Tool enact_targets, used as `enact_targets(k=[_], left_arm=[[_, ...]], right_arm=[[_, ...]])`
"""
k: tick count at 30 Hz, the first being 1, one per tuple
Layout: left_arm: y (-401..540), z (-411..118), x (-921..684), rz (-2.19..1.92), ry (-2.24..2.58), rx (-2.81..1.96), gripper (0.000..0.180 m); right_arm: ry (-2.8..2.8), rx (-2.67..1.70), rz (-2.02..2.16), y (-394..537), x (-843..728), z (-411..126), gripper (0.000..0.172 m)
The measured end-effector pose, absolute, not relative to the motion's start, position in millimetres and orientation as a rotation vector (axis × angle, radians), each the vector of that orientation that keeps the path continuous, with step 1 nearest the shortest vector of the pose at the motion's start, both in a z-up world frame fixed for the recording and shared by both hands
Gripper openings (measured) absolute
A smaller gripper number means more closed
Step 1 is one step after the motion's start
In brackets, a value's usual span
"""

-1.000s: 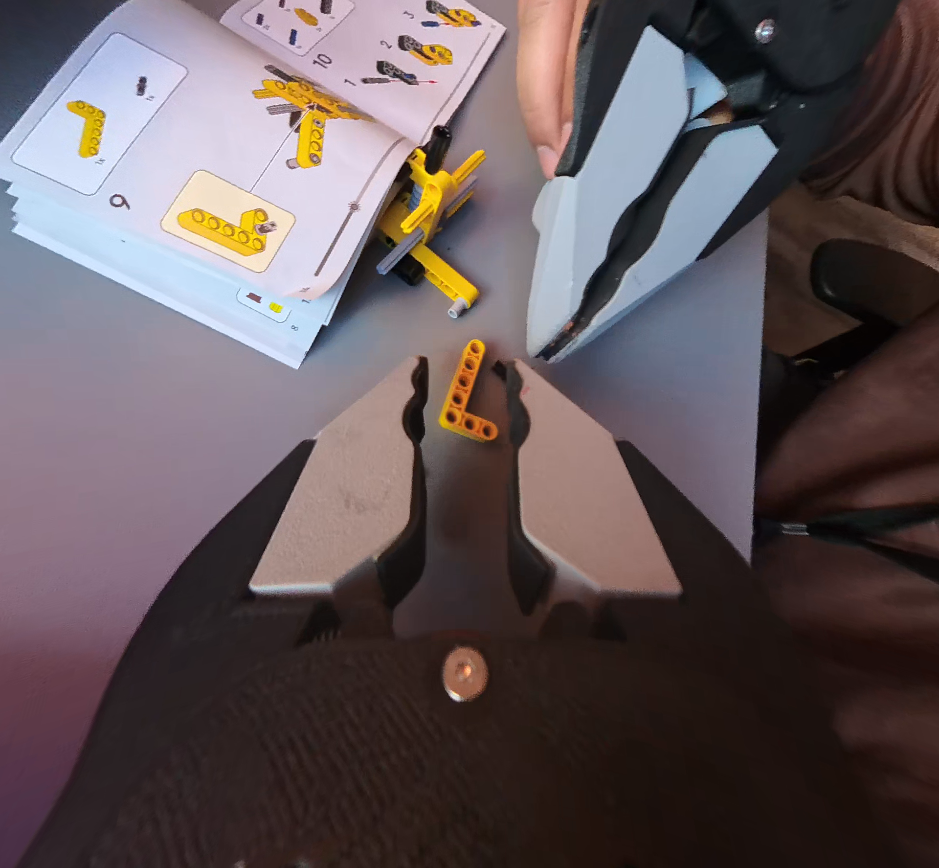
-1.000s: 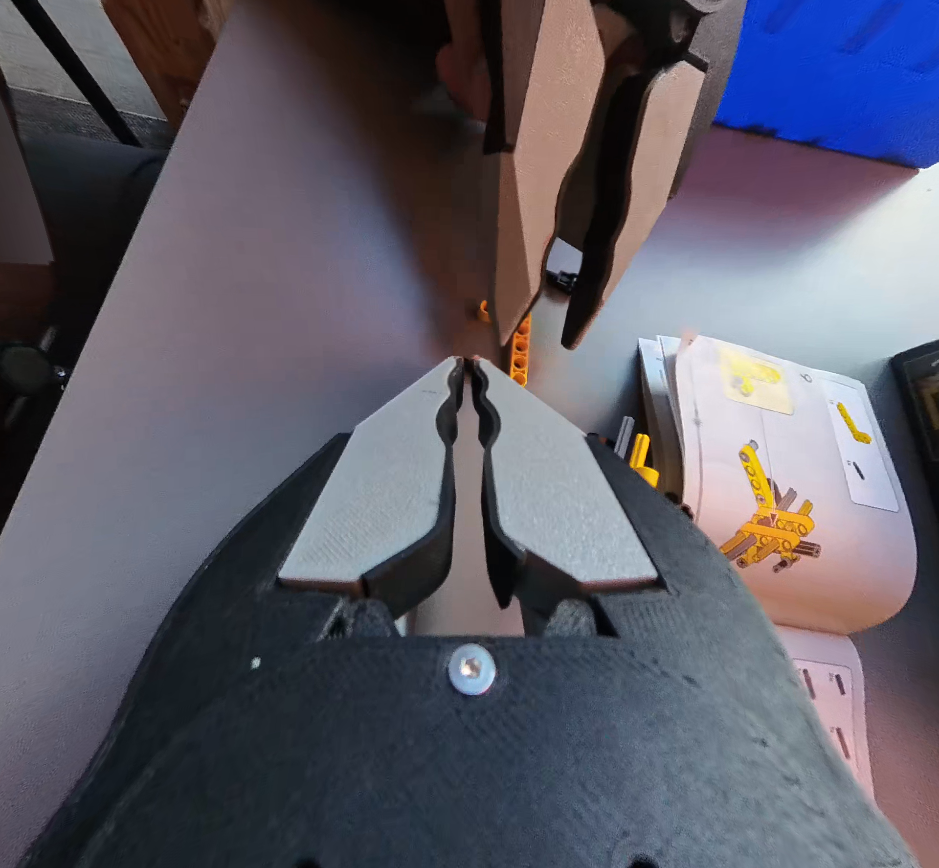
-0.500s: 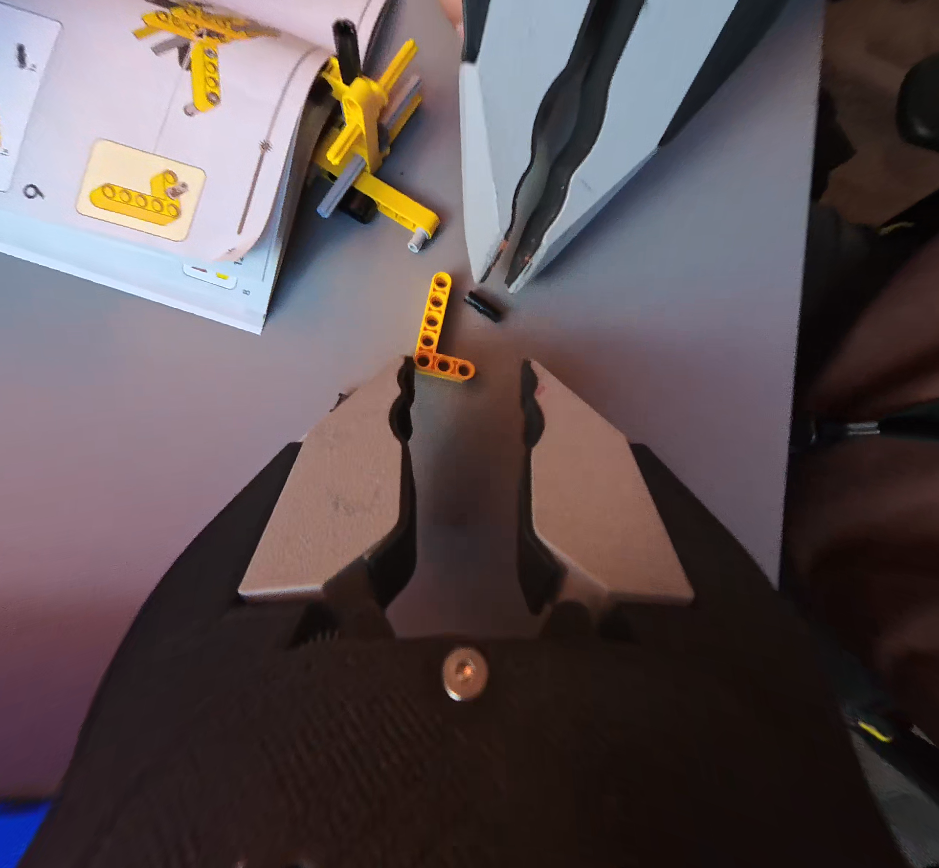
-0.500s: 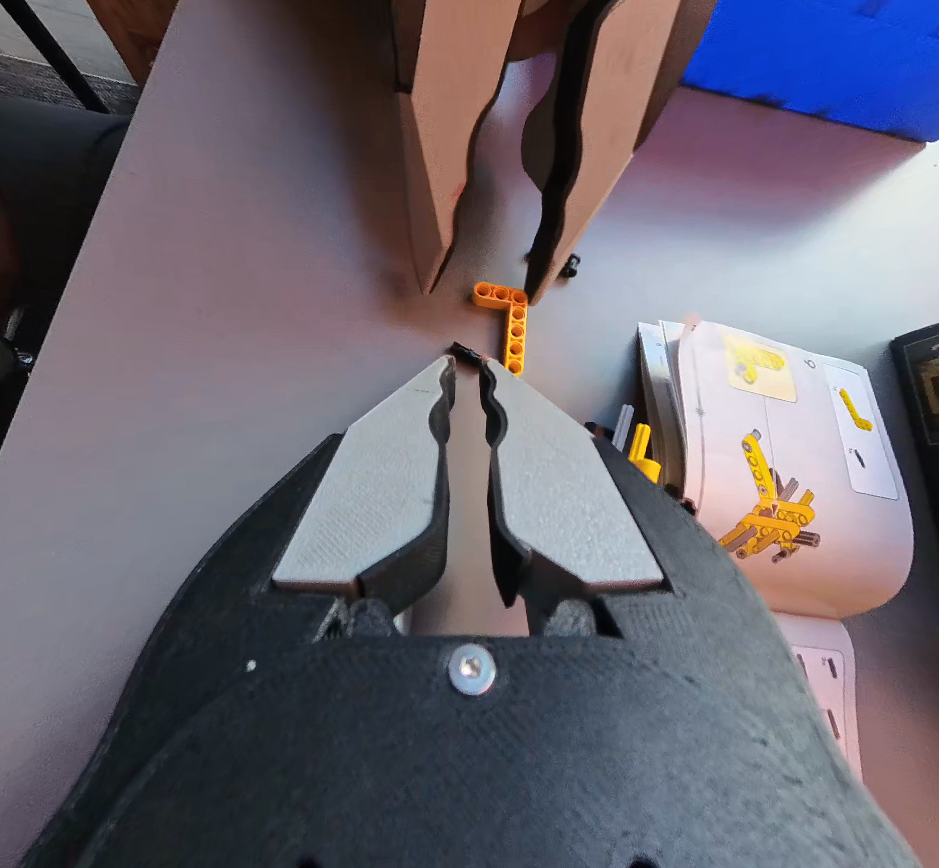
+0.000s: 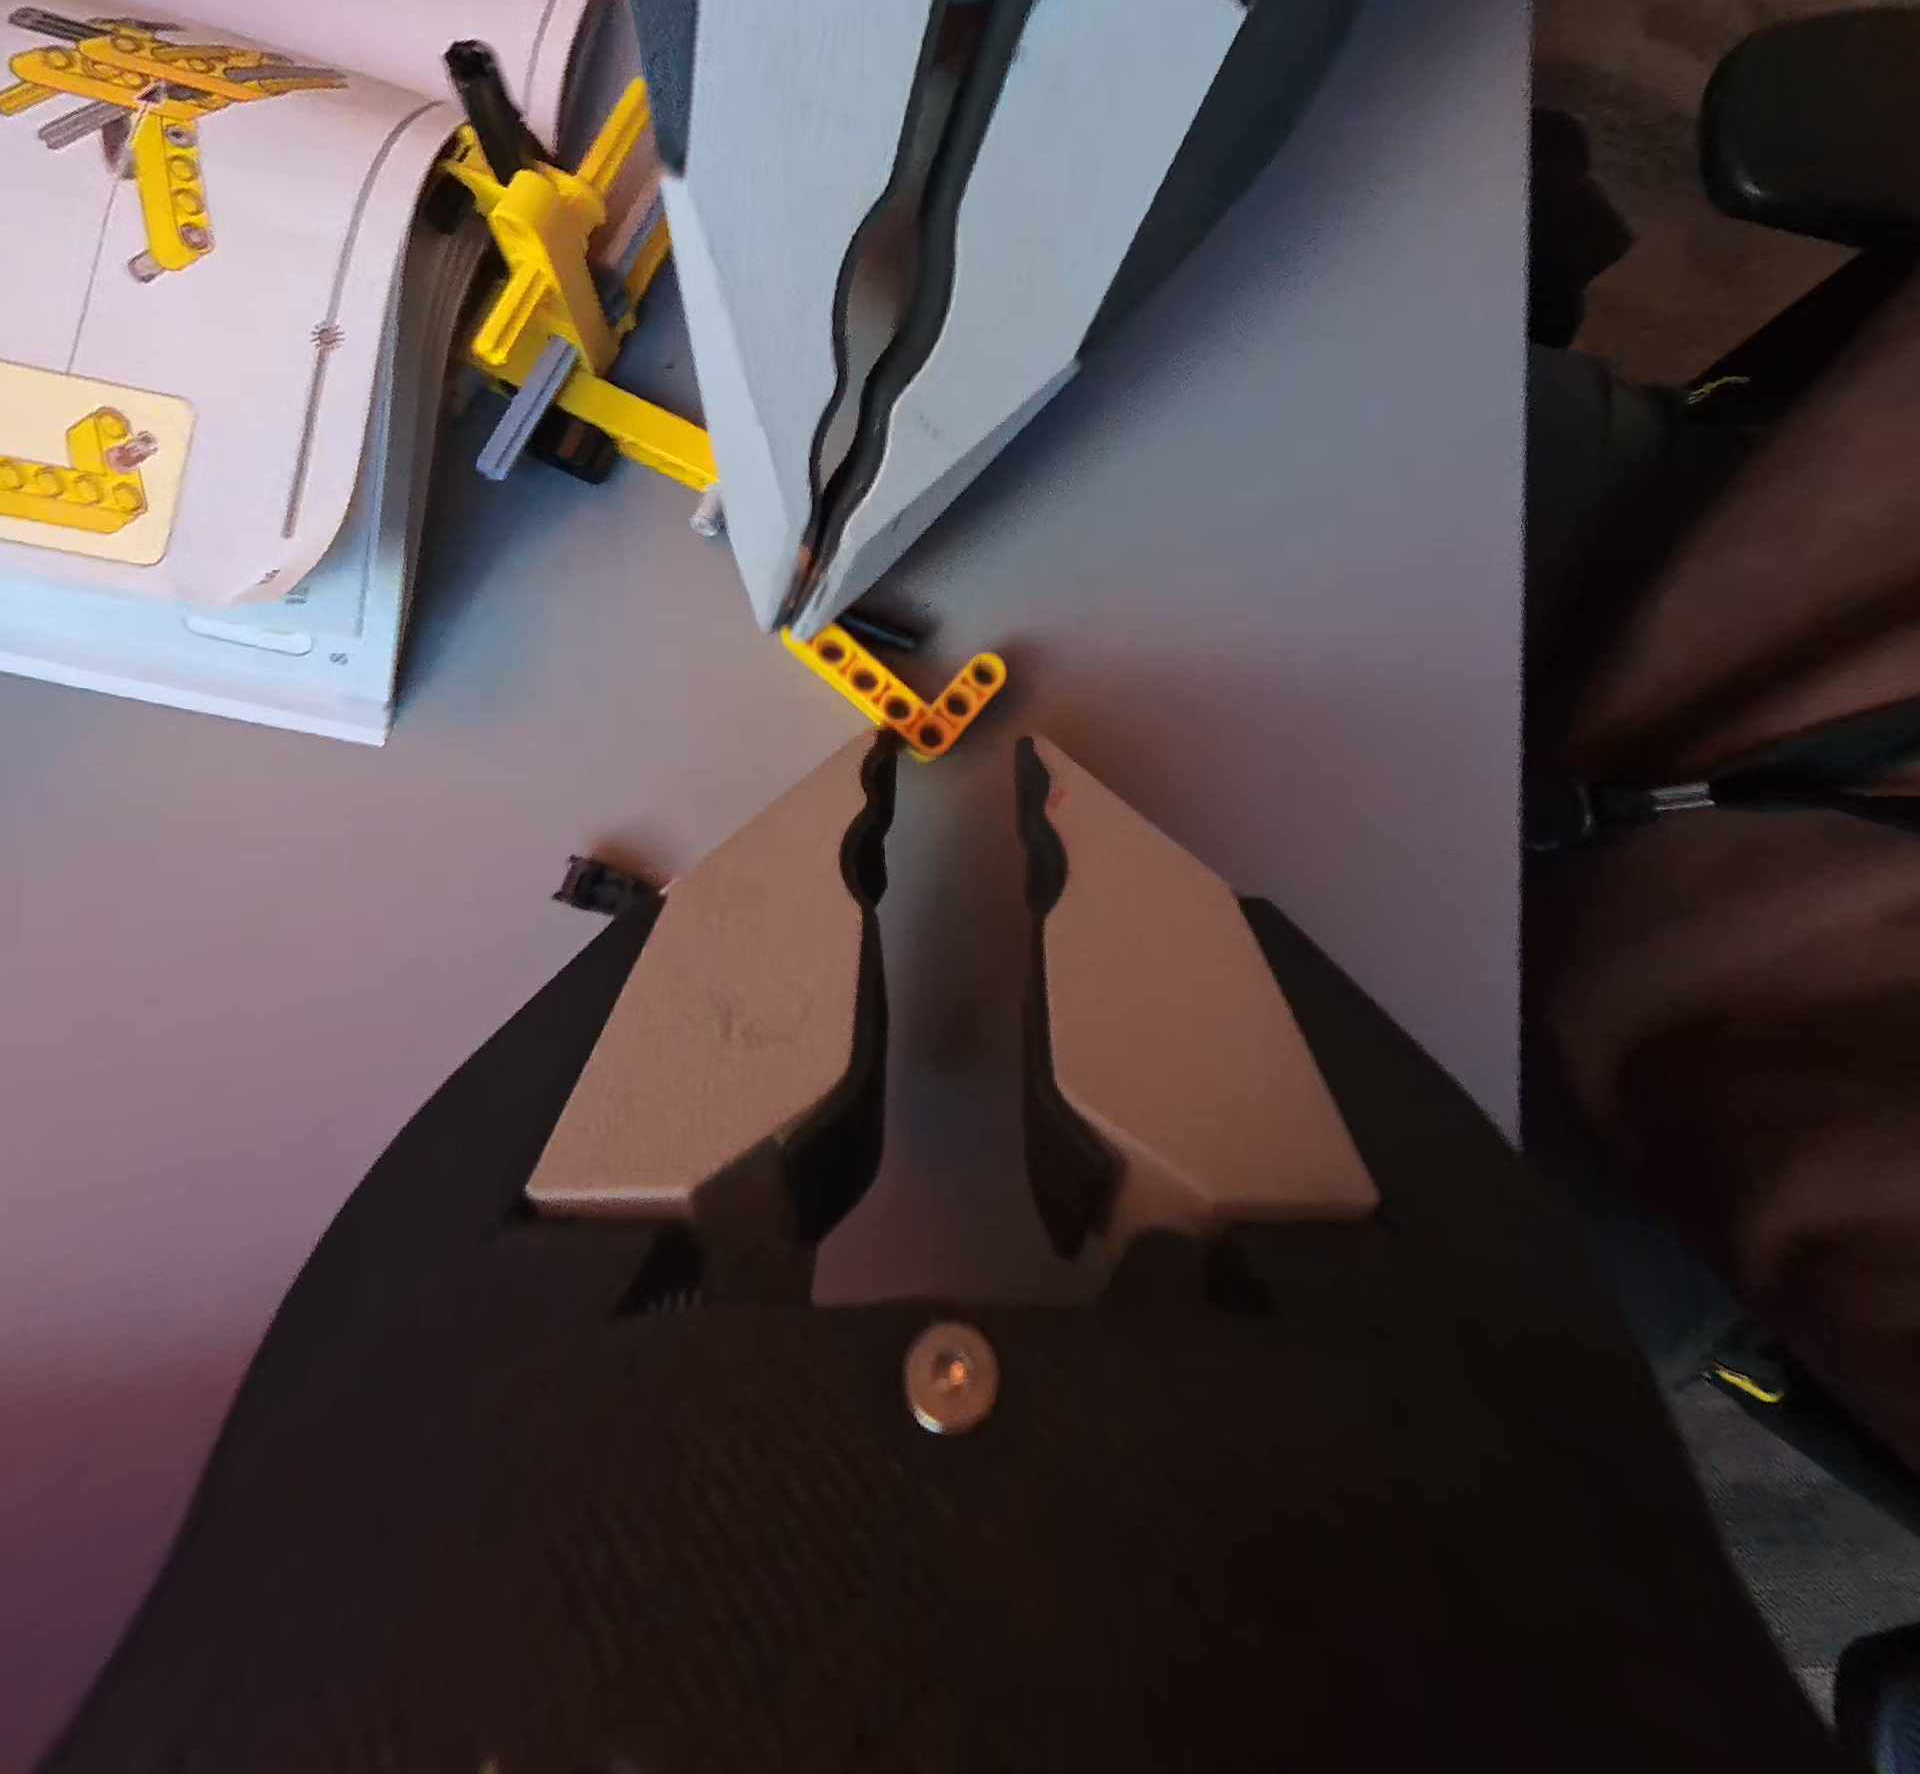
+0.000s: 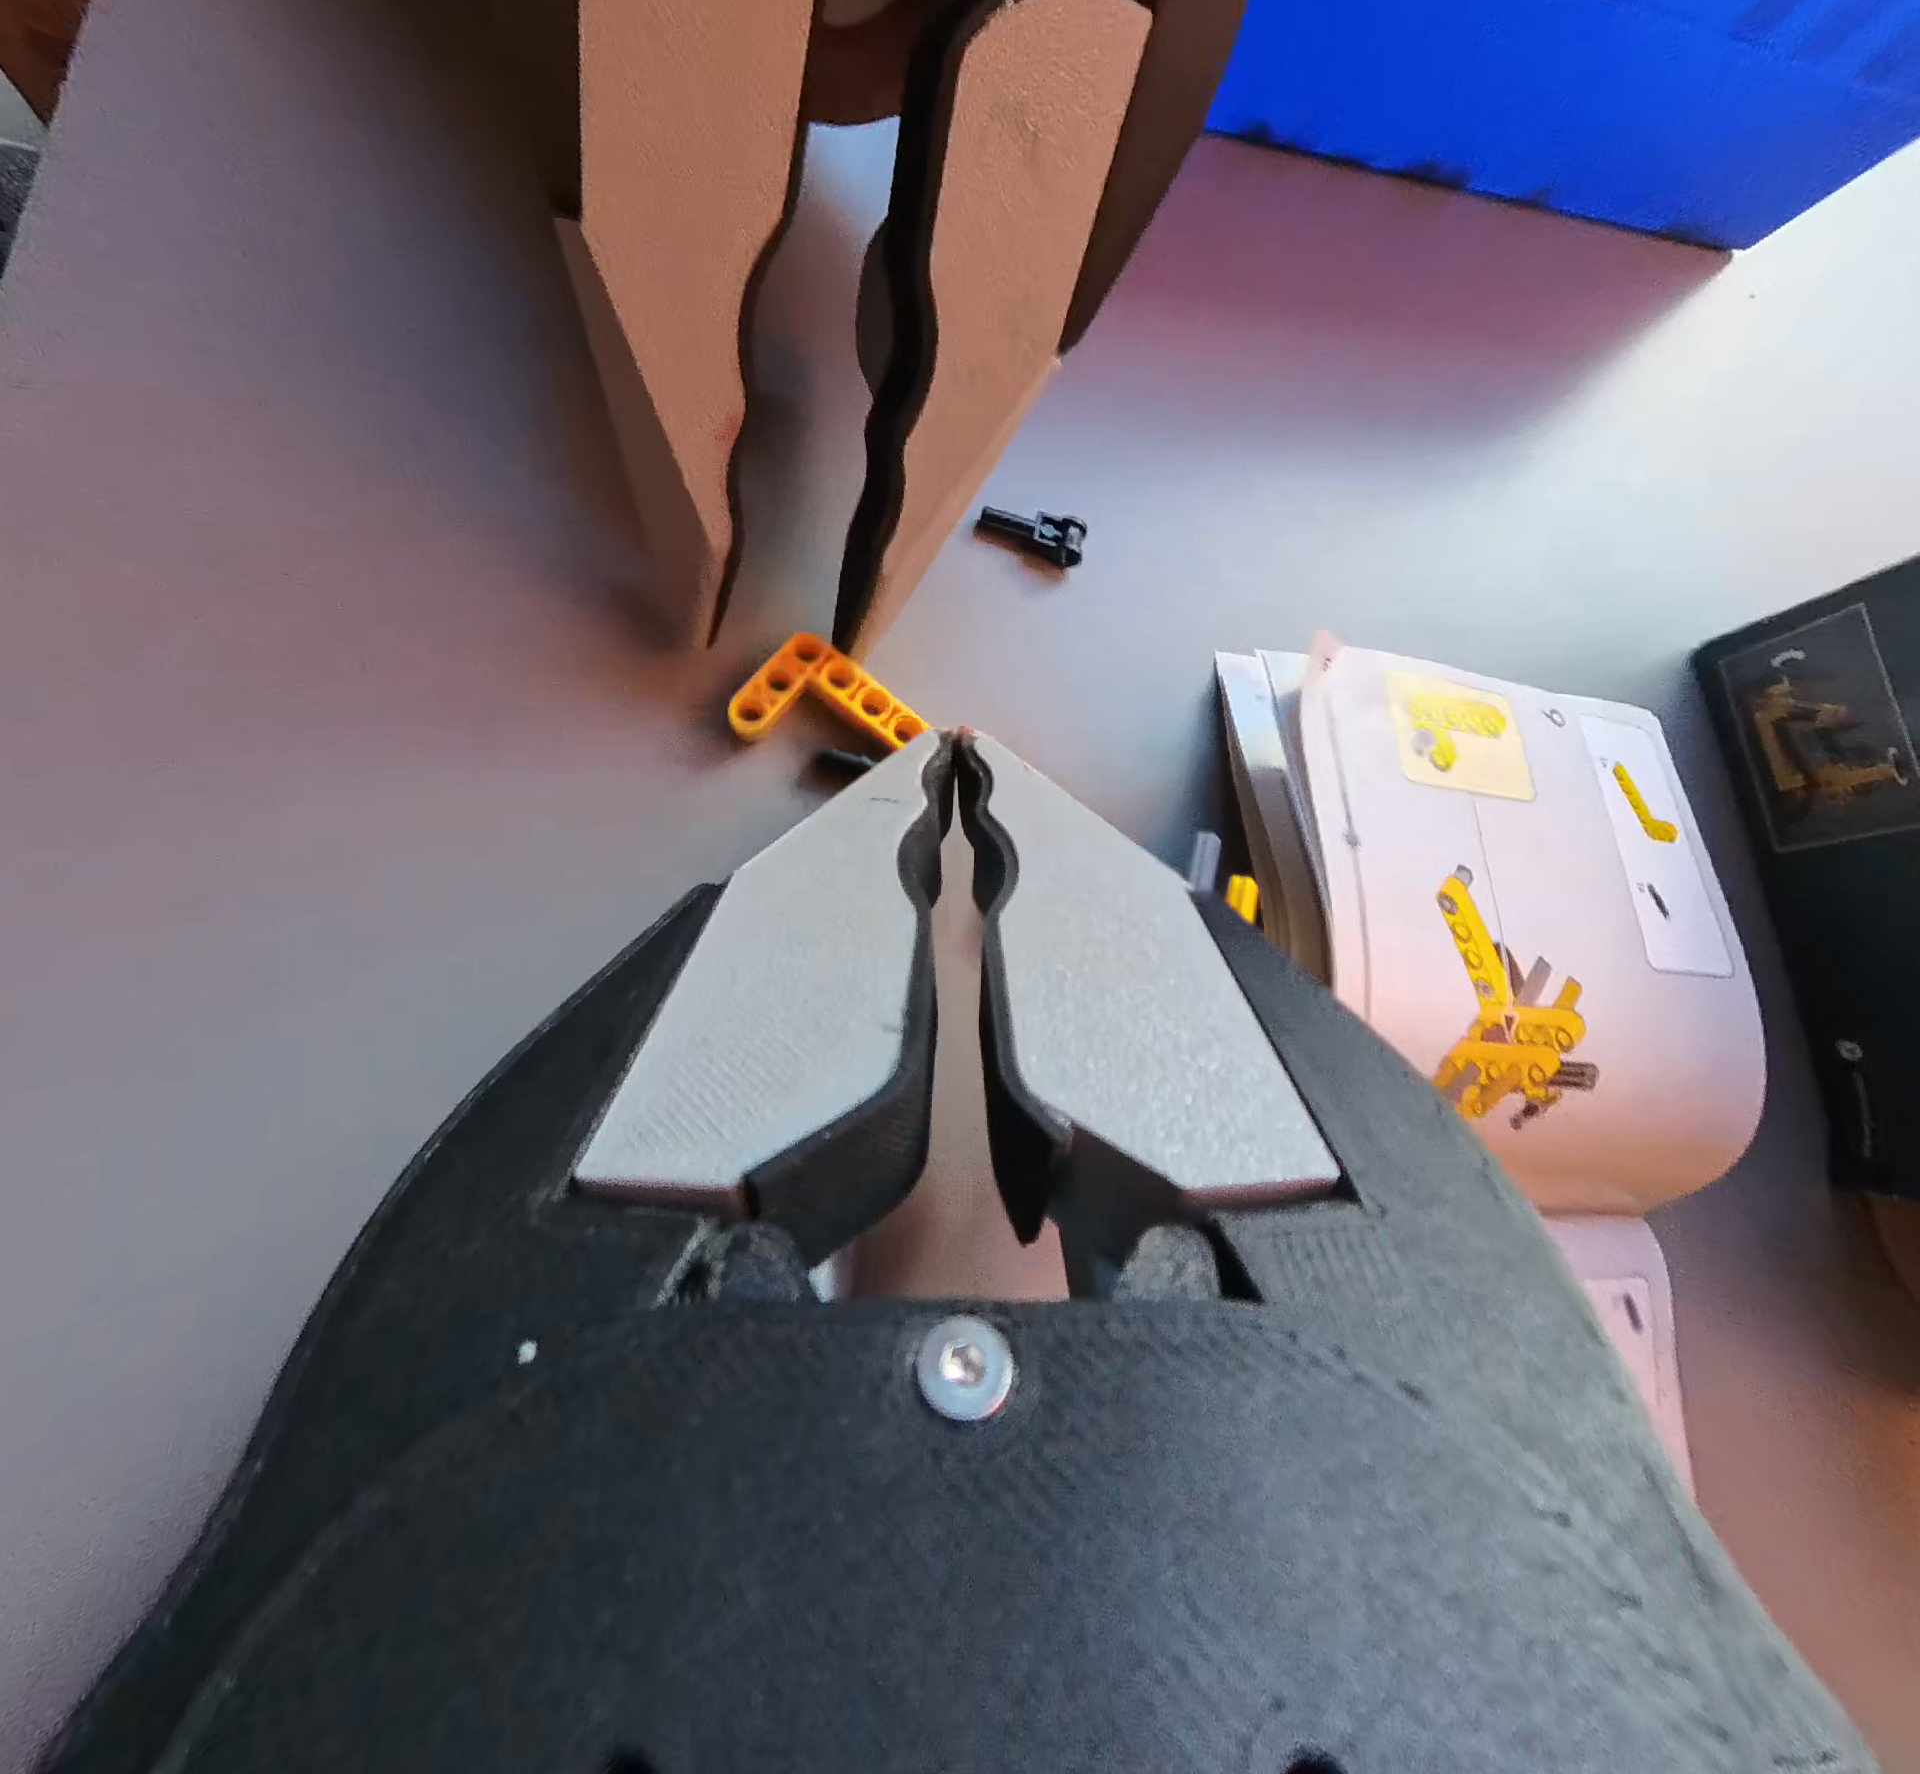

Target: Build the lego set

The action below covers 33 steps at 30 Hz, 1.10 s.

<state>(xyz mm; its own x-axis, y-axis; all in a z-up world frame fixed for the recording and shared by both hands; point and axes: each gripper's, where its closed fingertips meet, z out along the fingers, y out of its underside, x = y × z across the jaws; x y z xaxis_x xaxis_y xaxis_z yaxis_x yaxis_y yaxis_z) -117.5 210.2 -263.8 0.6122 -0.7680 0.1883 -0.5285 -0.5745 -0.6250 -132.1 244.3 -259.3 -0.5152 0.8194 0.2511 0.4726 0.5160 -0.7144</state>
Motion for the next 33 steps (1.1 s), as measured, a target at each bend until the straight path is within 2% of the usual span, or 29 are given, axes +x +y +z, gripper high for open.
enact_targets(k=[7, 17, 22, 26, 29, 33], left_arm=[[204.3, -264.3, -108.3, -0.686, 1.032, -2.32, 0.01], [223.9, -243.5, -109.5, -0.598, 0.989, -2.177, 0.027], [222.6, -242.5, -105.2, -0.56, 1.032, -2.144, 0.036], [221.3, -249.5, -102.3, -0.568, 1.043, -2.165, 0.035], [221.5, -258.0, -106.8, -0.503, 1.076, -2.188, 0.027], [220.5, -259.3, -105.5, -0.474, 1.094, -2.188, 0.029]], right_arm=[[-2.129, -1.03, 0.771, 241.8, -140.0, -255.2, 0.0], [-2.225, -1.082, 0.912, 241.3, -117.7, -247.0, 0.0], [-2.283, -1.079, 0.84, 235.9, -117.5, -263.1, 0.013], [-2.289, -1.089, 0.858, 232.8, -118.1, -265.2, 0.016], [-2.271, -1.101, 0.866, 235.6, -118.9, -262.9, 0.017], [-2.268, -1.109, 0.899, 232.5, -118.8, -260.6, 0.018]])
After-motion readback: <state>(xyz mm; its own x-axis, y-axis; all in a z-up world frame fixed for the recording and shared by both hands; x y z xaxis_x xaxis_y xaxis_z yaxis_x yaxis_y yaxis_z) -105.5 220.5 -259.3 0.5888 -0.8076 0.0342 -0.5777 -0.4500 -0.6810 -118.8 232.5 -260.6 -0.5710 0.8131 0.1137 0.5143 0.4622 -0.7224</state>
